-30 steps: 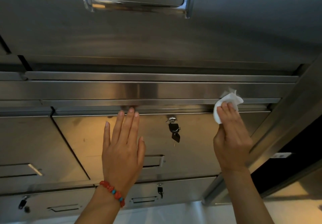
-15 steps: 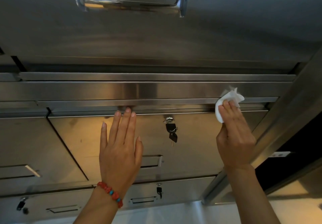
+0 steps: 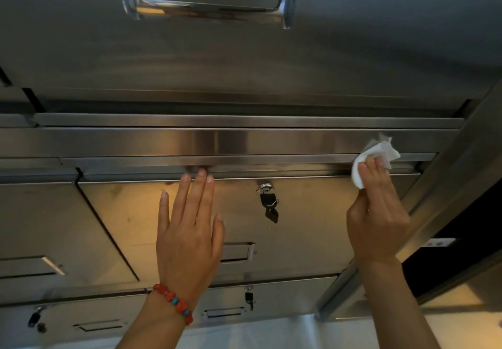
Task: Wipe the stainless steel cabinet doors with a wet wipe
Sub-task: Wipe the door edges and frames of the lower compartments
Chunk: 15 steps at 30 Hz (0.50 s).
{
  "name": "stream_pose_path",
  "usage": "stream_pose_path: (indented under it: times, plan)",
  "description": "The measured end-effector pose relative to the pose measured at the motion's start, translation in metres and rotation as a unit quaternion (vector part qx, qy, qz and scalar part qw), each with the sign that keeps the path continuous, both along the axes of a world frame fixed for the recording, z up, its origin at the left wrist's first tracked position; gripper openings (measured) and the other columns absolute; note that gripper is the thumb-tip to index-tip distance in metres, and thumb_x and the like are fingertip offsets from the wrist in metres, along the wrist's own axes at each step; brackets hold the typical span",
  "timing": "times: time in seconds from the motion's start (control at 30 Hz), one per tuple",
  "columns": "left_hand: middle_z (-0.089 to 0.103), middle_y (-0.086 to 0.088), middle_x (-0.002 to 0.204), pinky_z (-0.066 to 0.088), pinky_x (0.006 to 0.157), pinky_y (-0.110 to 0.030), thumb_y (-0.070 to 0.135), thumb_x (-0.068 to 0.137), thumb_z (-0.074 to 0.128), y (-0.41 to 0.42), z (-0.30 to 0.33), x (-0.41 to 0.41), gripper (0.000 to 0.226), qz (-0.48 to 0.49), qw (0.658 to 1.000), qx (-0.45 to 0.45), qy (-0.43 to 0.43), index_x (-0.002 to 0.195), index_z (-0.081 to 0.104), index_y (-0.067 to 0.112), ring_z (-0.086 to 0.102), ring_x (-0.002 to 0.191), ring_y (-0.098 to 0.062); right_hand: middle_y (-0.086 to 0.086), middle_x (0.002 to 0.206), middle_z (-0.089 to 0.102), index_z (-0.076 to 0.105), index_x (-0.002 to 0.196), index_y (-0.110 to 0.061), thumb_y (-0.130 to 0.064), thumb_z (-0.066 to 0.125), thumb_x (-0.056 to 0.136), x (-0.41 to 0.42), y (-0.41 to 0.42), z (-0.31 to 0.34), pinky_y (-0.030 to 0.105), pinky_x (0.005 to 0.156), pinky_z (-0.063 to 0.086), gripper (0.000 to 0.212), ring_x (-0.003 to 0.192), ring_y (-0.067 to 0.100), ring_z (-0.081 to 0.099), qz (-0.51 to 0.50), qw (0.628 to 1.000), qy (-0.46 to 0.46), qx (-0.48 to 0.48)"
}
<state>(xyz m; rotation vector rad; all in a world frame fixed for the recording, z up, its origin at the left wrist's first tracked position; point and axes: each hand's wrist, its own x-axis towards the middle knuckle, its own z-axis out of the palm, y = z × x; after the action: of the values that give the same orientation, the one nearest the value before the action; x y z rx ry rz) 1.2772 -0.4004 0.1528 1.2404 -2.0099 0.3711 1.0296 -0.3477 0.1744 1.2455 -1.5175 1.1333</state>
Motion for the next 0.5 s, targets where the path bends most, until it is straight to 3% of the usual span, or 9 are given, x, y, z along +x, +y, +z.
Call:
stream_pose_path:
  times: [0.1,0.3,0.5]
  plan:
    - [0.037,-0.014,0.143,0.016,0.11,-0.046,0.026,0.089,0.037,0.0,-0.001,-0.001,0.054,0.003,1.0,0.0,0.003,0.136,0.041,0.002,0.027,0.135,-0.026,0.027,0.112,0.062,0.064,0.106,0.013,0.0,0.038,0.099,0.013,-0.004,-0.002,0.045,0.092,0.049,0.03,0.108,0.04,0.058,0.022,1.0,0.017,0.008]
    - [0.037,-0.014,0.143,0.014,0.111,-0.045,0.027,0.089,0.036,0.0,0.0,-0.001,0.054,0.0,1.0,0.005,0.005,0.137,0.04,0.002,0.027,0.135,-0.026,0.024,0.114,0.062,0.065,0.106,0.011,0.015,0.047,0.089,0.004,-0.001,0.0,0.048,0.088,0.052,0.024,0.11,0.037,0.058,0.018,0.999,0.024,0.013]
    - [0.037,-0.013,0.144,0.017,0.11,-0.047,0.026,0.089,0.037,0.0,0.0,-0.001,0.053,0.001,1.0,-0.001,0.008,0.137,0.041,0.002,0.027,0.135,-0.025,0.026,0.112,0.063,0.065,0.105,0.012,0.001,0.038,0.099,0.02,-0.007,-0.001,0.047,0.086,0.053,0.03,0.108,0.039,0.059,0.021,1.0,0.016,0.002]
